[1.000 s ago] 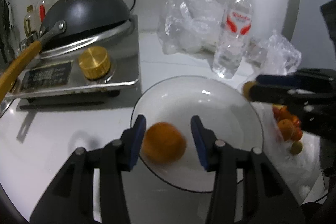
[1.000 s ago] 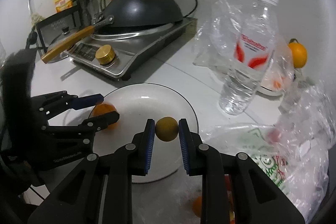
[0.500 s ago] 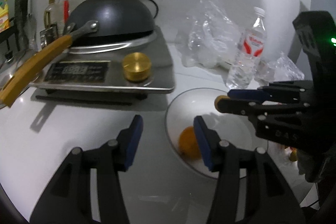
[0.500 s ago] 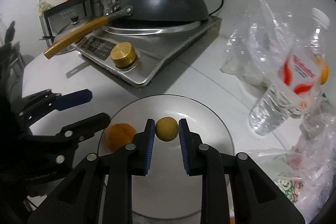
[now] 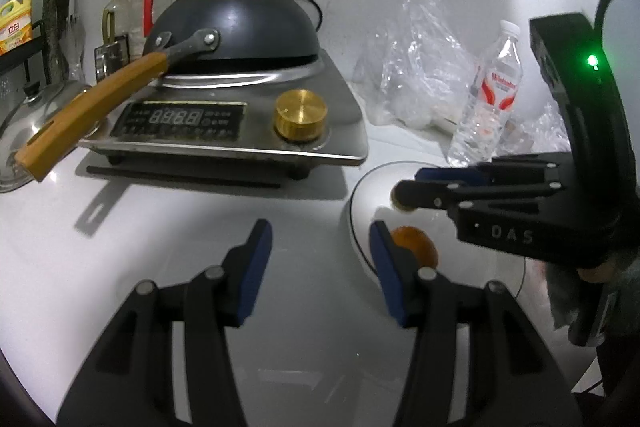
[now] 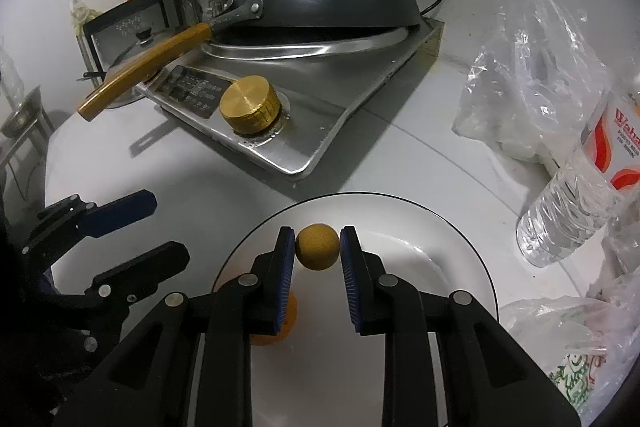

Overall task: Organize fruits
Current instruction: 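Lower the small yellow fruit onto the white plate and open the right gripper, then move both grippers back over the fruit on the plastic bag, then grasp an orange with the left gripper while the right gripper grasps another orange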

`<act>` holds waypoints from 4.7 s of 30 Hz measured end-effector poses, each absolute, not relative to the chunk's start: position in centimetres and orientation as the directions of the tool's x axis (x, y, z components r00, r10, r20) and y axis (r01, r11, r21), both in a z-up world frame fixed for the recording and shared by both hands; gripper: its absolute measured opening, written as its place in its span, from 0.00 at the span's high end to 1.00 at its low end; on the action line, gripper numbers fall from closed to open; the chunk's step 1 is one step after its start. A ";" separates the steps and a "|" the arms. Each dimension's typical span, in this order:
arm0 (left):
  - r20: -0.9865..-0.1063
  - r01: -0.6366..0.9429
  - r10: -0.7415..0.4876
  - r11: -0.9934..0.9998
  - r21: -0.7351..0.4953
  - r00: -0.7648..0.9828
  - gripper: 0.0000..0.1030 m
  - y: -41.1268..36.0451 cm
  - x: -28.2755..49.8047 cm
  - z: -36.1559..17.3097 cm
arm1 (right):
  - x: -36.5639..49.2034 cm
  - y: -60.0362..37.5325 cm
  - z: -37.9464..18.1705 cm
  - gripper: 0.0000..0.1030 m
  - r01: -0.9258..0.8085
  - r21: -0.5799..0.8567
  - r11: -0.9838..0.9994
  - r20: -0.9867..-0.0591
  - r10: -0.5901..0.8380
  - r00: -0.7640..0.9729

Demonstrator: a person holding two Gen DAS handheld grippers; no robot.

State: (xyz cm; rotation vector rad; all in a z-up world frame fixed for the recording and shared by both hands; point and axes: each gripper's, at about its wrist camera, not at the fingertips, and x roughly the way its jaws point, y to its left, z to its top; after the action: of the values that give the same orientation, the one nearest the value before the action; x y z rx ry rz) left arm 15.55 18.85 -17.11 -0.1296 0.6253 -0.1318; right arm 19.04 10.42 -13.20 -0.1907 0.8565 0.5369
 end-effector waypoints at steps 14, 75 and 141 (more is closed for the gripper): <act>-0.554 0.112 -0.169 0.984 -0.135 0.815 0.49 16.7 13.9 -15.5 | 16.4 7.9 -11.1 0.75 -0.494 0.026 0.869 -0.733 0.352 0.581; -0.548 0.285 -0.227 0.958 0.023 0.805 0.39 0.9 8.7 -11.1 | 6.3 -10.3 -9.0 0.74 -0.309 0.058 0.949 -0.650 0.271 0.710; -0.739 0.550 -0.270 0.820 0.159 0.617 0.63 -8.8 14.8 -18.3 | 9.6 -17.0 -14.6 0.56 -0.277 0.236 0.931 -0.682 0.362 0.635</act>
State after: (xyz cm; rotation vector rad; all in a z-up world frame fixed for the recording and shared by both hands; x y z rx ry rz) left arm 14.81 -8.84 -18.33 0.3932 0.7713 -0.4860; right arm 9.64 -16.98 -14.62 0.1127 0.8039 0.3662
